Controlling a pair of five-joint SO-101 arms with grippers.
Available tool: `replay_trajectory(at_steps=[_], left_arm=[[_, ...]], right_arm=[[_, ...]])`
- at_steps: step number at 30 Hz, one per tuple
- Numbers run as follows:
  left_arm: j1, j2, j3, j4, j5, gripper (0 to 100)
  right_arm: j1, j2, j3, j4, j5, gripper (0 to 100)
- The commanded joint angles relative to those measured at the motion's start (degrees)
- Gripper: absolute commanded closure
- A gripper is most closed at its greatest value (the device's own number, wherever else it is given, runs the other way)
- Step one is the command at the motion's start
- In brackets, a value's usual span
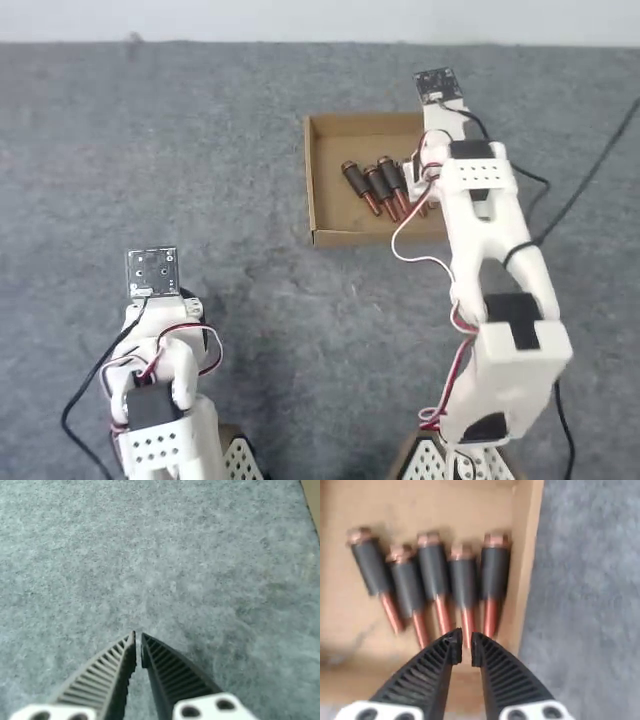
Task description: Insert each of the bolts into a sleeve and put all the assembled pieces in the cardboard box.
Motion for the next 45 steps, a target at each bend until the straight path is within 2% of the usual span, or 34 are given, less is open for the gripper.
replay_trajectory(at_steps=[1, 6, 10, 13, 18, 22, 31, 38, 45], left_arm=[[-0.3, -0.3, -0.7, 0.0, -0.5, 98], [-0.3, -0.3, -0.7, 0.0, -0.5, 98], [-0.3, -0.3, -0.7, 0.0, -0.5, 98], [-0.3, -0.3, -0.7, 0.0, -0.5, 98], [-0.3, -0.3, -0.7, 0.0, -0.5, 98], [-0.3, -0.3, -0.7, 0.0, -0.5, 98], [-0.3, -0.3, -0.7, 0.0, -0.5, 98], [-0.3, -0.3, -0.7, 0.0, -0.5, 98], [-0.2, -0.3, -0.7, 0.0, -0.5, 98]], right_arm=[[1.1, -7.7, -2.4, 10.8, -3.0, 99.2], [1.1, -10.9, -2.1, 25.0, -3.8, 99.2], [1.1, -13.6, 5.5, 28.5, -3.6, 99.2], [1.5, -20.0, 17.1, 22.3, -1.8, 99.2], [1.6, -37.5, 39.8, 5.0, -1.0, 99.2], [1.6, -50.9, 53.1, -1.7, -1.0, 99.2], [1.7, -74.3, 69.8, -3.1, -1.0, 99.2], [6.0, -92.4, 79.7, -3.1, -1.3, 99.1], [6.5, -110.5, 93.5, -2.5, -1.4, 99.1]])
